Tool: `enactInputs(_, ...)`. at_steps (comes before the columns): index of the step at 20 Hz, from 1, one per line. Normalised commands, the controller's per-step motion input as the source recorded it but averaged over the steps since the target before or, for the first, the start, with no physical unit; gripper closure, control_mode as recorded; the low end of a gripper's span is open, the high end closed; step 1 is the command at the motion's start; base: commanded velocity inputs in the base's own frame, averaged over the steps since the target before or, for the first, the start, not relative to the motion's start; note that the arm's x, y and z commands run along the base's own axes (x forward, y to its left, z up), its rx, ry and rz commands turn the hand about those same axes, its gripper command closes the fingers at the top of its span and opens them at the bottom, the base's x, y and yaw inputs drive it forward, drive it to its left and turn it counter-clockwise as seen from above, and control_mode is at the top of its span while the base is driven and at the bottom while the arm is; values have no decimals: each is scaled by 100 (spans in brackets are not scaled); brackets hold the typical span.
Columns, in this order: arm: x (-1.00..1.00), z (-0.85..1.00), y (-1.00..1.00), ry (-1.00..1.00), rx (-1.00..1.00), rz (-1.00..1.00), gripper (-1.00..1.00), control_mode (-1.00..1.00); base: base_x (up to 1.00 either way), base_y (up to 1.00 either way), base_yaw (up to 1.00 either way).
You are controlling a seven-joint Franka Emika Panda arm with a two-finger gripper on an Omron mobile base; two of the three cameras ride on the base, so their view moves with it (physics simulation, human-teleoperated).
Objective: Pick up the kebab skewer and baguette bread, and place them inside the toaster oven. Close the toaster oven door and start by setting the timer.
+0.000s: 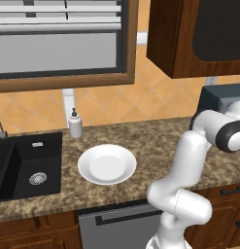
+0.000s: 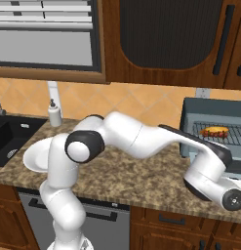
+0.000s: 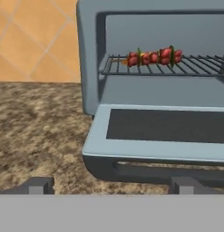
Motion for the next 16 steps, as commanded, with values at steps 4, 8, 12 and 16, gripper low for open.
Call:
enactInputs(4,-8,-12,3,3,0,0,-100,-100,0,0,0)
enactInputs(8,0,-12,0,5,0,0,-100,-100,0,0,0)
enactInputs(12,3,-16,0,6,0,0,-100,-100,0,0,0)
enactInputs(16,0,-28,0,8,0,0,-100,-100,0,0,0)
